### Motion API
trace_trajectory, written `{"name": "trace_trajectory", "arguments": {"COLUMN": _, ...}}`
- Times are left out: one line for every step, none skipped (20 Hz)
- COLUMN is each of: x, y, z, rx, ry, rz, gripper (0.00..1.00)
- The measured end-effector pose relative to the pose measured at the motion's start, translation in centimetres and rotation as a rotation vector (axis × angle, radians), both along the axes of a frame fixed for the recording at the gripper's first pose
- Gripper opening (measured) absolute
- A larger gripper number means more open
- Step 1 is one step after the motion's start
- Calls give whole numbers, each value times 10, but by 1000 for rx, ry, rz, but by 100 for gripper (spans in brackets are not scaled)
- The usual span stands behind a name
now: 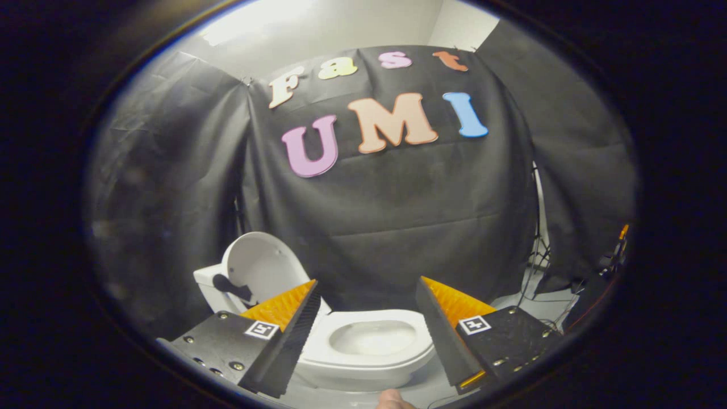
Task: Open the toilet lid.
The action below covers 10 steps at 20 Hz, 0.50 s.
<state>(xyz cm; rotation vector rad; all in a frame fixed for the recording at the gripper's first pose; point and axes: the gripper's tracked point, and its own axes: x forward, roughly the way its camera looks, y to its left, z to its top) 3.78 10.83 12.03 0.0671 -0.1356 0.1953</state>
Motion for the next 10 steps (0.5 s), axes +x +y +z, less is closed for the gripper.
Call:
{"name": "trace_trajectory", "arguments": {"x": 3, "y": -10, "z": 3, "rx": -15, "ry": -1, "rz": -10, "gripper": 99}}
{"name": "trace_trajectory", "arguments": {"x": 4, "y": -14, "z": 3, "rx": -23, "ry": 3, "rz": -3, "gripper": 99}}
{"name": "trace_trajectory", "arguments": {"x": 7, "y": -16, "z": 3, "rx": -33, "ry": 12, "rz": 9, "gripper": 99}}
{"name": "trace_trajectory", "arguments": {"x": 9, "y": -17, "z": 2, "rx": -49, "ry": 19, "rz": 16, "gripper": 99}}
{"name": "trace_trajectory", "arguments": {"x": 12, "y": -21, "z": -2, "rx": -67, "ry": 29, "rz": 10, "gripper": 99}}
{"name": "trace_trajectory", "arguments": {"x": 13, "y": -25, "z": -4, "rx": -83, "ry": 31, "rz": 0, "gripper": 99}}
{"name": "trace_trajectory", "arguments": {"x": 13, "y": -31, "z": -6, "rx": -96, "ry": 29, "rz": -15, "gripper": 99}}
{"name": "trace_trajectory", "arguments": {"x": 14, "y": -31, "z": -7, "rx": -105, "ry": 29, "rz": -21, "gripper": 99}}
{"name": "trace_trajectory", "arguments": {"x": 16, "y": -28, "z": -8, "rx": -110, "ry": 35, "rz": -17, "gripper": 99}}
{"name": "trace_trajectory", "arguments": {"x": 17, "y": -24, "z": -11, "rx": -117, "ry": 43, "rz": -6, "gripper": 99}}
